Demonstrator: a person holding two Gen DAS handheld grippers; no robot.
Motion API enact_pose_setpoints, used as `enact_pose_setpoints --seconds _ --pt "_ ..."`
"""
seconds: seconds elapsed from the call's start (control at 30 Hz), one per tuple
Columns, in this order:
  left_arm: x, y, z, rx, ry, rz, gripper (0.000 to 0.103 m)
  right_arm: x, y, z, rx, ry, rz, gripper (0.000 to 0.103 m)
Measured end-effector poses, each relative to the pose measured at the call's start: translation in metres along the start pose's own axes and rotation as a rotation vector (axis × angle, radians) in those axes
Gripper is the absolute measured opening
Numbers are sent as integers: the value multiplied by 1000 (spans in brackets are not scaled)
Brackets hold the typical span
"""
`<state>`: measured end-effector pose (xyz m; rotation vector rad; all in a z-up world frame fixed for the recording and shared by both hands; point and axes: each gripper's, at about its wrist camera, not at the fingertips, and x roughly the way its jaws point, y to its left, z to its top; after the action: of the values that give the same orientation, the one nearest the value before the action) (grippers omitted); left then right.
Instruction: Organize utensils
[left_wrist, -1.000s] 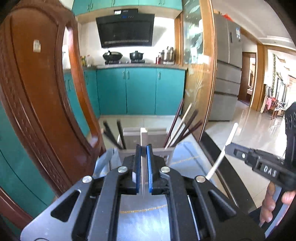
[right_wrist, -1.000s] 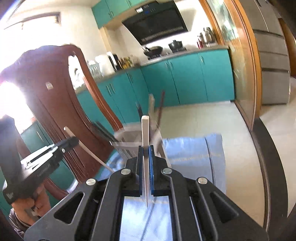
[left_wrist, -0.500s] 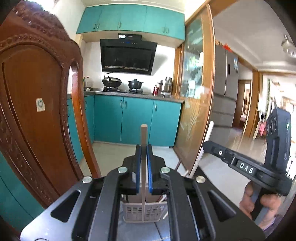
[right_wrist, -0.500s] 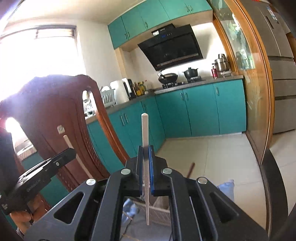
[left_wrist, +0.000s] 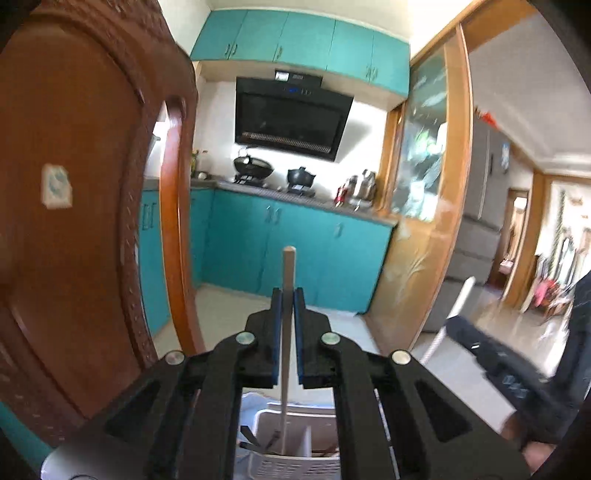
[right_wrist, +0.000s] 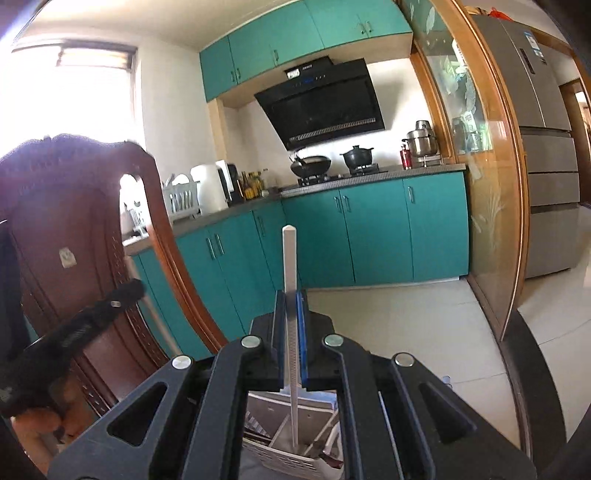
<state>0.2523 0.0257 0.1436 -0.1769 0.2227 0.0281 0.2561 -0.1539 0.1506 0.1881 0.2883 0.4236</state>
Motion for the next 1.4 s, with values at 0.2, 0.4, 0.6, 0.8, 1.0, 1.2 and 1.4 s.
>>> enact_pose_setpoints --seconds 0.2,0.4,0.6,0.8,1.0,1.2,1.4 --pt "34 -5 -22 12 99 12 7 5 1 -13 -26 30 -8 6" --pt "40 -15 -35 54 125 23 7 6 3 -27 -27 60 -15 6" --pt "39 -17 -50 70 149 25 7 10 12 -43 -65 89 -29 6" --pt "34 -16 -60 100 163 31 7 6 14 -50 -59 88 -22 15" --pt "17 -14 -56 114 132 39 28 -31 16 -42 -53 -32 13 57" --pt "-25 -7 -56 114 84 26 61 -96 13 -53 -30 -216 11 100" --pt "-91 6 -102 142 78 61 87 -155 -3 -121 -57 -149 -126 100"
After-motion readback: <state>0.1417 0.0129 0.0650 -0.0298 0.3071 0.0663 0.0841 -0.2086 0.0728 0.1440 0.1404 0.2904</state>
